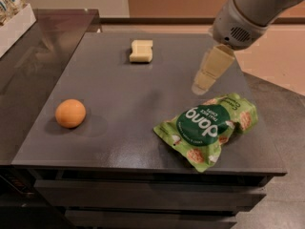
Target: Move sponge near green rice chip bag
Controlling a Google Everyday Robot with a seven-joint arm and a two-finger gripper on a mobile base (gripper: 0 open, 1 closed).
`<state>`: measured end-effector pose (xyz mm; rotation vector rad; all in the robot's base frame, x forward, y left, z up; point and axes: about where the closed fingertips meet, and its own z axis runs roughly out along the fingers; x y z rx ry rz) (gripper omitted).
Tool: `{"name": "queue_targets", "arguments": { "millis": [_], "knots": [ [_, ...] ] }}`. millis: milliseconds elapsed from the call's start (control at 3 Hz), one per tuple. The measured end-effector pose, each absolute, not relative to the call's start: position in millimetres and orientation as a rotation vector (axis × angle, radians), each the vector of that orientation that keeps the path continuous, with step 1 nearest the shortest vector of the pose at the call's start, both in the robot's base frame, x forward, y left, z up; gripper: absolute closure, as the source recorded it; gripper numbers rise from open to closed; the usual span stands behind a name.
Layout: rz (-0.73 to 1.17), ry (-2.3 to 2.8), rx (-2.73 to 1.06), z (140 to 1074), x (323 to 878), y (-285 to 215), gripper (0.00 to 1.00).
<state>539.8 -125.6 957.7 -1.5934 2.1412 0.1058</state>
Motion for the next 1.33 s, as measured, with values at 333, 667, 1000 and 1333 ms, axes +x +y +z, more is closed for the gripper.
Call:
{"name": "queue_targets", "arguments": {
  "millis": [333,667,1000,1333],
  "knots": [
    [0.136,2.120,-1.546,946.5,567.7,-99.6,0.00],
    [0.186,2.138,-1.436,917.7,619.1,-52.4,0.00],
    [0.220,2.182,-1.335,900.9,648.6,-27.5,0.00],
    [0.263,2.265,-1.158,887.1,695.7,-11.0,0.00]
  ]
}}
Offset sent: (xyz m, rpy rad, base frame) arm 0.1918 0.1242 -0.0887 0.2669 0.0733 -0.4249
